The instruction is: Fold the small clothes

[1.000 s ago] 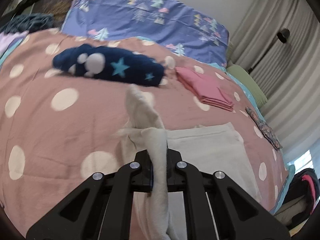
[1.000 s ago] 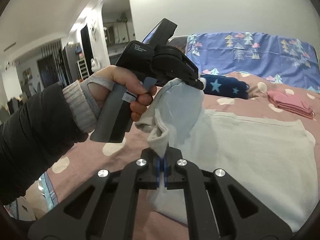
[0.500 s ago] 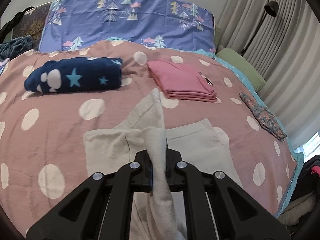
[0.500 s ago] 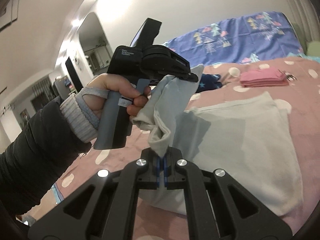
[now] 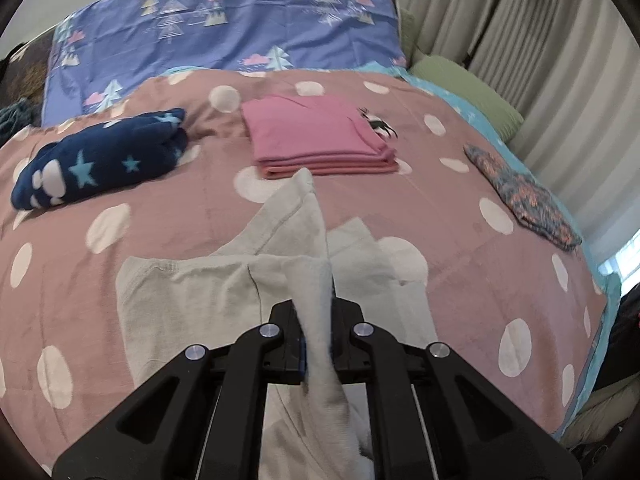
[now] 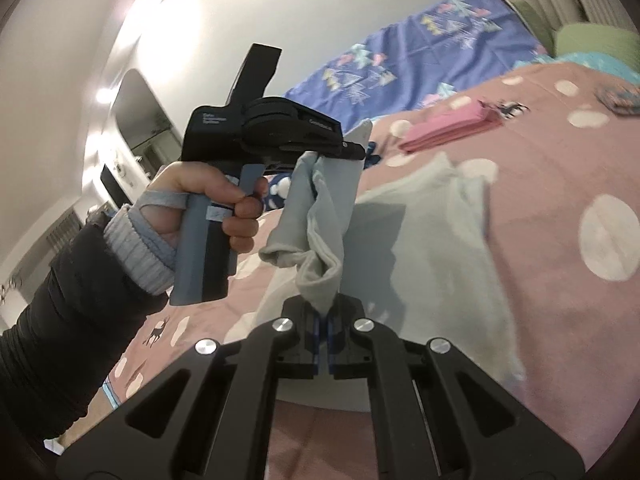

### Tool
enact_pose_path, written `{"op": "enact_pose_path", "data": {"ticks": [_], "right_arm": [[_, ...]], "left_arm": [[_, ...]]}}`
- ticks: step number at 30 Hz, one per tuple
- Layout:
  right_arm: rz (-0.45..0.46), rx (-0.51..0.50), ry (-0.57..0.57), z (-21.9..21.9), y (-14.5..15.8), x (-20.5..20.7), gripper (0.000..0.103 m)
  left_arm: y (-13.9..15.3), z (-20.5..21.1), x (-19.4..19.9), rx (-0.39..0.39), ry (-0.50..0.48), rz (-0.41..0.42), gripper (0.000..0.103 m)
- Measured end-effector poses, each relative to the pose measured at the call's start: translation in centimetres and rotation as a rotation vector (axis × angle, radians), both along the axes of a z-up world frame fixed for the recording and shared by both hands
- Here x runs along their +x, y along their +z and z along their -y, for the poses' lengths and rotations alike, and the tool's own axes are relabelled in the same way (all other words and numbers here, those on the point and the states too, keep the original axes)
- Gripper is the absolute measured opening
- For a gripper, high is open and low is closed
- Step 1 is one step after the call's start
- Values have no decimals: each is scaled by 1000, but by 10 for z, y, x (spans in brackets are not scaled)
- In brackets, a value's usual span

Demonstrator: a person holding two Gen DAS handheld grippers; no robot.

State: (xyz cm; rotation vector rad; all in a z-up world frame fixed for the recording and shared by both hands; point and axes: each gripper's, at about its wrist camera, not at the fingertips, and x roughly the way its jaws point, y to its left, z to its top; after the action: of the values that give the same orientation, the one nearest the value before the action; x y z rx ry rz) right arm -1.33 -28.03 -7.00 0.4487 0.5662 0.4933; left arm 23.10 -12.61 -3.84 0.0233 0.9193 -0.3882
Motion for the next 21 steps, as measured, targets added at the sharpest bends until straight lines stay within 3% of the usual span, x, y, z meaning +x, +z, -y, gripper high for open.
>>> {"op": "enact_pose_path", "data": {"ticks": [6,12,14,15,18,21], "right_arm": [[-41,23,-60,31,-15,-3,2],[-88,36,-93,43,-30,-1,2],[-109,42,-100,46,-38,2,2],[-127,53,-101,48,-43,3,2],[-160,90,-92,55,-53,6,2],[-160,112,-80,57,-54,5,2]], "left_arm": [[-16,41,4,35,-58,-20,6],[-38,70,11,151,-65,-8,7],[-48,76,11,189,-65,-13,17],[-49,77,9,195,-63,-11,30],[-37,76,-6,166,-91,32,39],[-11,67,-35,200,-115,146,56]]}}
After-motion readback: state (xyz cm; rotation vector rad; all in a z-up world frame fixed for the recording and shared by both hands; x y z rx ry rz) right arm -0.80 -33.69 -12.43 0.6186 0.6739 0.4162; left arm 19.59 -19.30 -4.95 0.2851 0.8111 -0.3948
